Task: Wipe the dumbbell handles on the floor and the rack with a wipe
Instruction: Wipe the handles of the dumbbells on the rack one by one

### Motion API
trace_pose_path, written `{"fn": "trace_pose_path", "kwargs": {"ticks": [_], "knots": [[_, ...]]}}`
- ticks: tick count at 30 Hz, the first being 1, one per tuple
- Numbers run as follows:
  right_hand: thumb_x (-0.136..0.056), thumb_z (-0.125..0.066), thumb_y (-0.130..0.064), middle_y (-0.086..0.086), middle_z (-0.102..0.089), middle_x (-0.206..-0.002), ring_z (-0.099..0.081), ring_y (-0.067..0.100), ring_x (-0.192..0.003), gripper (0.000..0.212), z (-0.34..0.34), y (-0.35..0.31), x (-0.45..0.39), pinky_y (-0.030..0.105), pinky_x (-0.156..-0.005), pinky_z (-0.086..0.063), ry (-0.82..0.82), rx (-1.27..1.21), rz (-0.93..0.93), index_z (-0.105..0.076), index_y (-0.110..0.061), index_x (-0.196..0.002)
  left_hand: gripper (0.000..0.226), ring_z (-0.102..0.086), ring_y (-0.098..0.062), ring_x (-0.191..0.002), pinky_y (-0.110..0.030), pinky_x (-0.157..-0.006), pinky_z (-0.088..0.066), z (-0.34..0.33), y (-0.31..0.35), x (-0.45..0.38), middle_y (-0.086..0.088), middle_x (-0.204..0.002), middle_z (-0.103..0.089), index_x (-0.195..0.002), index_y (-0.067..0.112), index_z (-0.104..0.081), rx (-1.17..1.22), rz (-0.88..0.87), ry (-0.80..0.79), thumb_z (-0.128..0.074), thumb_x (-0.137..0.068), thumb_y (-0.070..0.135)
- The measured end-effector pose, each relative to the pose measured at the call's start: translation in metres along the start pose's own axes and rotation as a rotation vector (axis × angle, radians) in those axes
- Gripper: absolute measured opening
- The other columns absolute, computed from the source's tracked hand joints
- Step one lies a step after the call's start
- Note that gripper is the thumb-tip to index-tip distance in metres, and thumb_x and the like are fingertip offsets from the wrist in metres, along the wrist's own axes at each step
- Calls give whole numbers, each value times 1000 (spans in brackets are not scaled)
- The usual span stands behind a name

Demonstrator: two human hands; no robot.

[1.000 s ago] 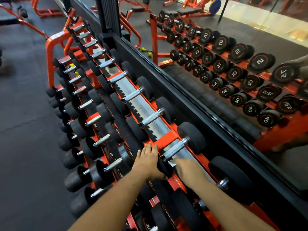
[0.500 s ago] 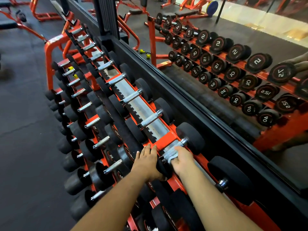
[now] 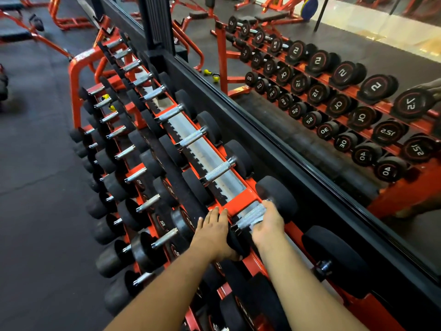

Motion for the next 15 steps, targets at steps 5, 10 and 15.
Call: {"fn": "trace_pose_path", "kwargs": {"ticks": [5,10,15], "knots": [[-91,-67,-16,22,-73,-98,-72,36,-80,25,-9,34,7,44,-69,-60,-158,229,-166,-66,-3,-112,144,6,-24,-157,-48,-127,2,0,0,0,-6,-170,7,-162,18,5,-8,-3,2,-88,-61,60],[-92,-58,-28,23,-61,-132,-67,34,-108,52,1,-2,-22,43,-81,-58,-52,2,40,-54,-1,-136,144,7,-24,-157,-49,-127,2,0,-1,0,-5,-171,7,-163,20,5,4,-3,1,-89,-61,60],[-92,-64,-25,10,-50,-67,-52,27,-62,34,-3,-9,-16,33,-63,-46,45,-2,1,-47,-9,-68,144,7,-24,-157,-50,-127,1,0,-1,-1,-7,-171,7,-163,19,4,0,-6,-3,-89,-60,60]]}}
Point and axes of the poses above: each hand's wrist, its own x-axis away from the middle knuckle, its own z-axis out of the back of the hand, y = z × x, the point moved 5 cm from there along -x, towards the middle knuckle
